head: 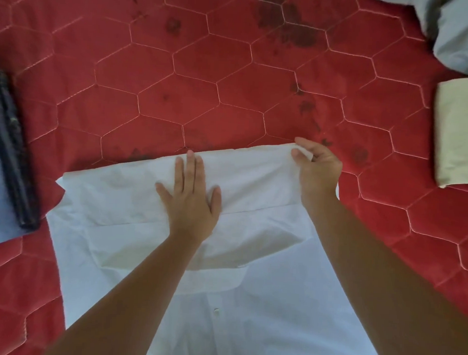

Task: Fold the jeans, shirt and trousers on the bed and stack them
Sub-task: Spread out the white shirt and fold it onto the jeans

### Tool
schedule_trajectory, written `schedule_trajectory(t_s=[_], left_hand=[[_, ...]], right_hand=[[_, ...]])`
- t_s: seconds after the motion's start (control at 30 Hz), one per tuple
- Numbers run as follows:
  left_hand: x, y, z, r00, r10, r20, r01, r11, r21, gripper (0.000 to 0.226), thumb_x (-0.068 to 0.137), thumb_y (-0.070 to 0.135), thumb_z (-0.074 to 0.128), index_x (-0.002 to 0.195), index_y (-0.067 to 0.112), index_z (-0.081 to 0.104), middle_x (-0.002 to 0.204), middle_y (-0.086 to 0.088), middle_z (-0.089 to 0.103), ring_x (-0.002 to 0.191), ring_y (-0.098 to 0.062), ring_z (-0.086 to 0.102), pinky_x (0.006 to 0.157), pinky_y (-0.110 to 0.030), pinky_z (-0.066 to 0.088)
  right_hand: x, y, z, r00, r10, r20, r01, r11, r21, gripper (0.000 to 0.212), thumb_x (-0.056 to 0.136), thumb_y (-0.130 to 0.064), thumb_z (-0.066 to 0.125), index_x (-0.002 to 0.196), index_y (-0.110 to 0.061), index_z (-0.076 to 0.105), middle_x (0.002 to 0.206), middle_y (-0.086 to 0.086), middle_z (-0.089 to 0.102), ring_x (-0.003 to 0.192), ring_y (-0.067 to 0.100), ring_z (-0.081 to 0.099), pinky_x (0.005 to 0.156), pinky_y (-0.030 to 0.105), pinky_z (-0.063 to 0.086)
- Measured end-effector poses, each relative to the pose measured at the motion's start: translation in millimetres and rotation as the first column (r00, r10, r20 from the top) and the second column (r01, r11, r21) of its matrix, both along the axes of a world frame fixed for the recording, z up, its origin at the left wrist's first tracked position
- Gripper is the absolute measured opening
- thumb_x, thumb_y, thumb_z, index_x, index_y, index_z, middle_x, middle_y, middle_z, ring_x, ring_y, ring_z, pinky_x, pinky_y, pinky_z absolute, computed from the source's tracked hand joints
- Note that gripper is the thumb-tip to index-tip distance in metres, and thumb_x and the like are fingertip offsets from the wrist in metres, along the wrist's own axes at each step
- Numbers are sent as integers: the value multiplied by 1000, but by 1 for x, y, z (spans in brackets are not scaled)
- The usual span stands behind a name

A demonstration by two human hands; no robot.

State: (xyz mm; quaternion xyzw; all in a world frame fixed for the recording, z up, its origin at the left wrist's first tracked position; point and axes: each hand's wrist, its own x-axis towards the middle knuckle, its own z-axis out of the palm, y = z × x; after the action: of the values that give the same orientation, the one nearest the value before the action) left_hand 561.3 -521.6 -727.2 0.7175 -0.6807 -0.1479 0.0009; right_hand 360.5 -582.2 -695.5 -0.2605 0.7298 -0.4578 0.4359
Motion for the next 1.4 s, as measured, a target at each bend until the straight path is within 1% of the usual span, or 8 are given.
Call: schedule_trajectory(t_s=[0.17,0.27,0.37,0.5,0.77,1.0,1.23,1.4], left_hand=[[14,3,3,999,19,-50,-19,1000,6,63,93,39,21,144,3,23,153,-13,21,141,-24,17,103,-64,20],[26,13,10,997,-30,-68,23,995,-94,55,92,30,26,138,0,34,148,-17,31,138,-29,24,103,-62,22],[22,25,13,994,-92,-66,78,979,-187,46,95,26,25,134,5,36,145,-15,38,137,-26,25,103,-58,20],[27,36,0,998,-48,-28,45,993,-107,52,93,32,26,141,10,31,149,-11,30,139,-23,19,104,-61,20],[96,17,4,996,-69,58,76,990,-119,47,92,26,32,136,8,40,145,-15,38,136,-27,26,100,-62,27],[135,-43,35,990,-113,86,116,993,-30,44,73,26,76,108,6,59,100,-20,58,91,-40,56,84,-52,42],[147,-74,60,997,-56,59,31,935,353,43,80,40,65,111,13,55,109,-9,53,105,-28,48,85,-36,36],[158,-57,79,983,148,-113,-82,889,451,27,85,22,61,108,12,51,96,-5,58,90,-24,55,69,-31,38]], right_hand=[[-5,-7,3,963,47,-265,-21,995,99,20,85,0,55,101,-3,67,90,-1,61,70,-8,54,68,2,38],[16,7,6,575,207,-791,-247,966,73,30,81,-4,53,110,-7,61,120,17,54,106,25,53,92,32,38],[71,37,-8,238,468,-851,-717,676,171,41,83,-15,45,122,-12,56,137,16,48,127,35,44,104,55,29],[78,48,-34,-34,565,-824,-815,462,350,49,90,-33,38,138,-21,41,149,0,34,139,22,28,106,58,22],[-10,7,-18,-27,624,-781,-588,622,517,47,91,-31,33,126,-3,50,133,20,50,126,42,43,100,67,24],[35,-30,8,-2,775,-632,-800,378,466,56,73,-40,72,114,-6,54,106,12,55,98,31,52,84,40,41],[26,-58,30,-147,927,-344,-650,172,740,41,73,-40,69,103,-15,56,104,3,51,101,23,49,82,34,35],[1,-52,47,-5,964,-267,-640,202,741,24,78,-18,64,99,-13,54,87,3,57,76,22,53,64,29,39]])
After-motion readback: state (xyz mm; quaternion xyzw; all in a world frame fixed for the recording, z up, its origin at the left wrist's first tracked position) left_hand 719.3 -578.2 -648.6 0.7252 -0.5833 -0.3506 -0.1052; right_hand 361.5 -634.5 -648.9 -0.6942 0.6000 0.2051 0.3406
